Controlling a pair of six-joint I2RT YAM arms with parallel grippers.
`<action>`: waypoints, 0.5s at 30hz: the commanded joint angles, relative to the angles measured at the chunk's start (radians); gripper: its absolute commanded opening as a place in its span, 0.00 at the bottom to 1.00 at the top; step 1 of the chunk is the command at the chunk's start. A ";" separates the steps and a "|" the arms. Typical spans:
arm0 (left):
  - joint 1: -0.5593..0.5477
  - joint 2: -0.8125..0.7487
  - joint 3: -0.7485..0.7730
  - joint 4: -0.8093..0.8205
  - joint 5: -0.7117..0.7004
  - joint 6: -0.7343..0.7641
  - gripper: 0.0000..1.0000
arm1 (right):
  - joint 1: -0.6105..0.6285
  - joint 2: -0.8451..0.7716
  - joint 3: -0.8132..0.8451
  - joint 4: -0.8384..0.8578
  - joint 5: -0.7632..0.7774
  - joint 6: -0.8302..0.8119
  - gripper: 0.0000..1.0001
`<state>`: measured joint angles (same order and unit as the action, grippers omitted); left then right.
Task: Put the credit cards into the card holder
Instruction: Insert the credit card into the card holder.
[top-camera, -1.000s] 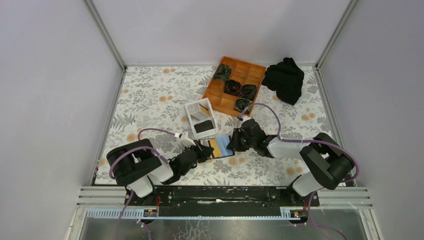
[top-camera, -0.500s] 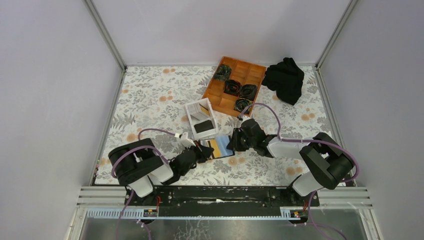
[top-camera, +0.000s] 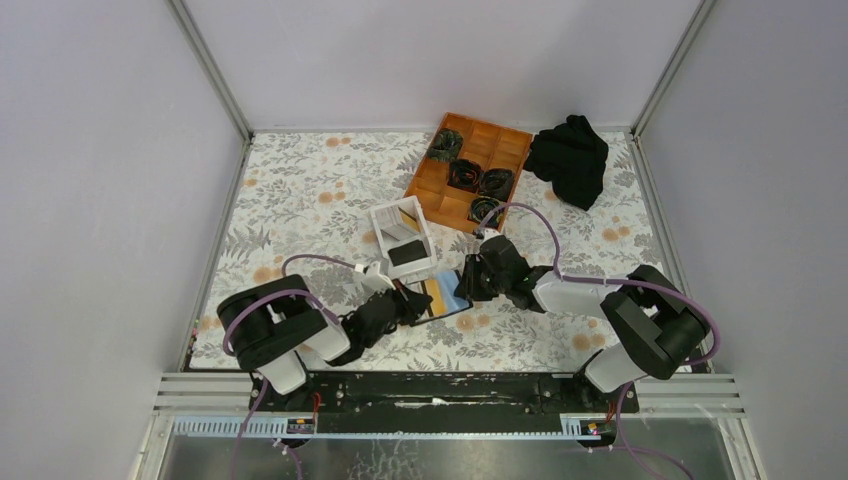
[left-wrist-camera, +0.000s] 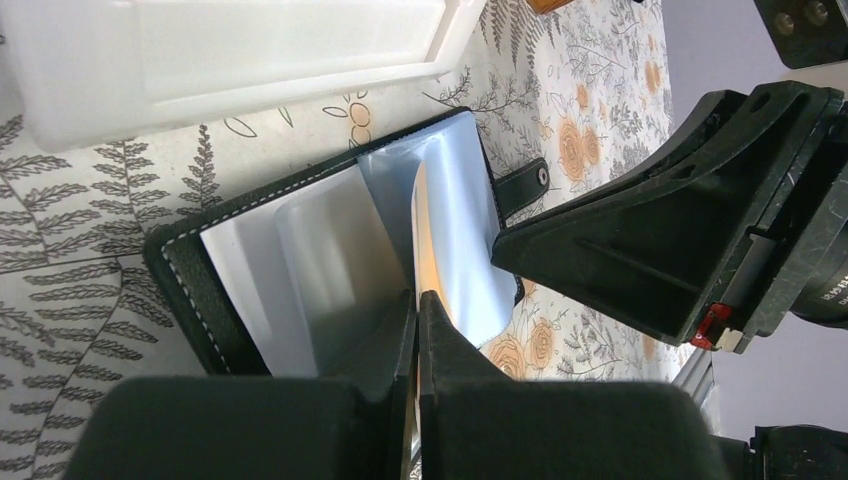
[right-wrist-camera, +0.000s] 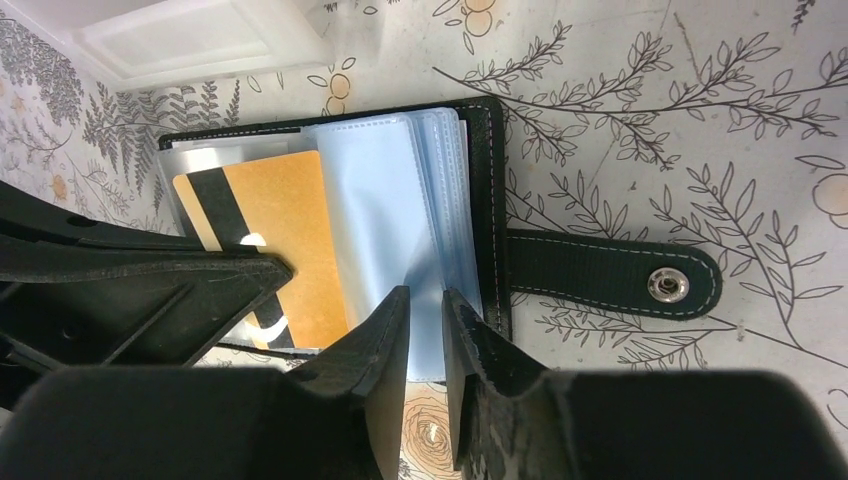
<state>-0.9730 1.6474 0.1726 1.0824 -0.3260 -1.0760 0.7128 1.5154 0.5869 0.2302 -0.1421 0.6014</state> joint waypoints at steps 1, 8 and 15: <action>0.003 0.040 0.011 -0.177 0.060 -0.005 0.00 | 0.013 -0.001 0.014 -0.084 0.069 -0.041 0.27; 0.005 0.043 -0.010 -0.200 0.040 -0.073 0.00 | 0.023 0.000 0.020 -0.098 0.107 -0.050 0.29; 0.005 0.027 -0.024 -0.269 -0.013 -0.160 0.00 | 0.044 -0.003 0.058 -0.136 0.178 -0.081 0.30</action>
<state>-0.9657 1.6543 0.1833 1.0363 -0.3222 -1.2121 0.7433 1.5116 0.6147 0.1806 -0.0700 0.5724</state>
